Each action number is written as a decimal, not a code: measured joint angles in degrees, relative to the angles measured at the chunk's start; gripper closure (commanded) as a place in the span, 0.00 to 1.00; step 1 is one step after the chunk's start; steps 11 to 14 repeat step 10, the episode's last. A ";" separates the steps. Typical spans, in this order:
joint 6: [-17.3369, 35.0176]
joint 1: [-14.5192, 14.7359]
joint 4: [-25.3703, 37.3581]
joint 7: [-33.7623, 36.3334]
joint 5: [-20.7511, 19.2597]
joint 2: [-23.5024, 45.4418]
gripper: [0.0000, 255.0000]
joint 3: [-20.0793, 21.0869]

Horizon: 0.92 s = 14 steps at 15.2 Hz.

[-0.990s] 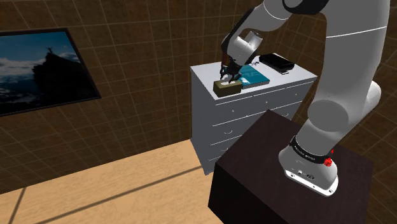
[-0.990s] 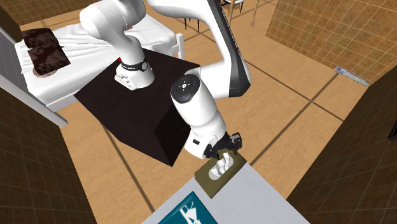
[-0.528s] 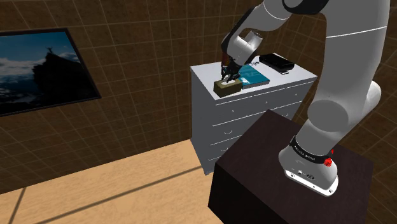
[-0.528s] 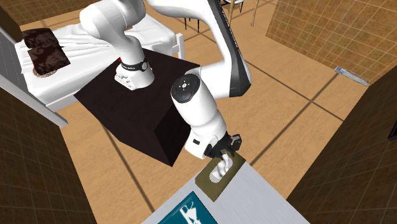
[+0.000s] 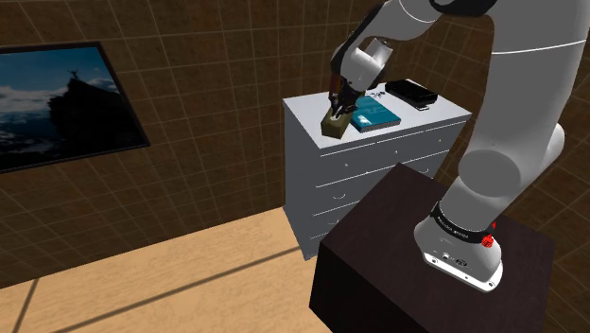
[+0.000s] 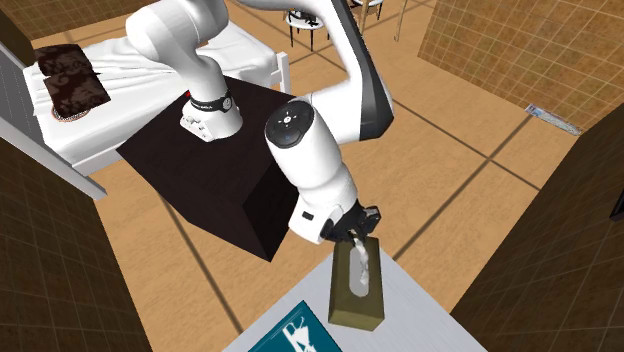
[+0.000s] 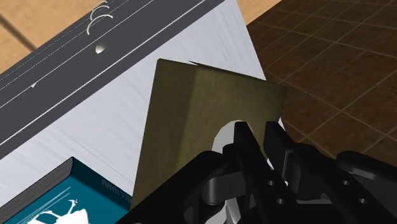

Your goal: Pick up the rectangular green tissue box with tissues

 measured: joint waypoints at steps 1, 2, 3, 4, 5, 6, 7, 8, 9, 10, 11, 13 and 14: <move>-0.49 0.31 -0.07 0.84 -0.92 -0.59 1.00 -0.51; -0.88 0.72 -0.15 1.78 -1.82 -1.17 1.00 -0.97; -1.36 1.10 -0.20 2.74 -2.81 -1.78 1.00 -1.47; -1.70 1.53 -0.55 3.67 -3.74 -2.62 1.00 -1.93; -2.27 1.83 -0.55 4.58 -4.78 -3.26 1.00 -2.47; -2.63 2.08 -0.64 5.27 -5.53 -3.80 1.00 -2.84; -3.01 2.35 -0.72 6.01 -6.30 -4.34 1.00 -3.19; -3.46 2.54 -0.89 6.65 -7.12 -5.01 1.00 -3.61; -3.95 2.85 -0.86 7.55 -8.07 -5.60 1.00 -4.03; -4.14 3.03 -0.86 8.03 -8.54 -5.89 1.00 -4.21; -4.14 3.03 -0.86 8.03 -8.54 -5.89 1.00 -4.21; -4.14 3.03 -0.86 8.03 -8.54 -5.89 1.00 -4.21; -4.14 3.03 -0.86 8.03 -8.54 -5.89 1.00 -4.21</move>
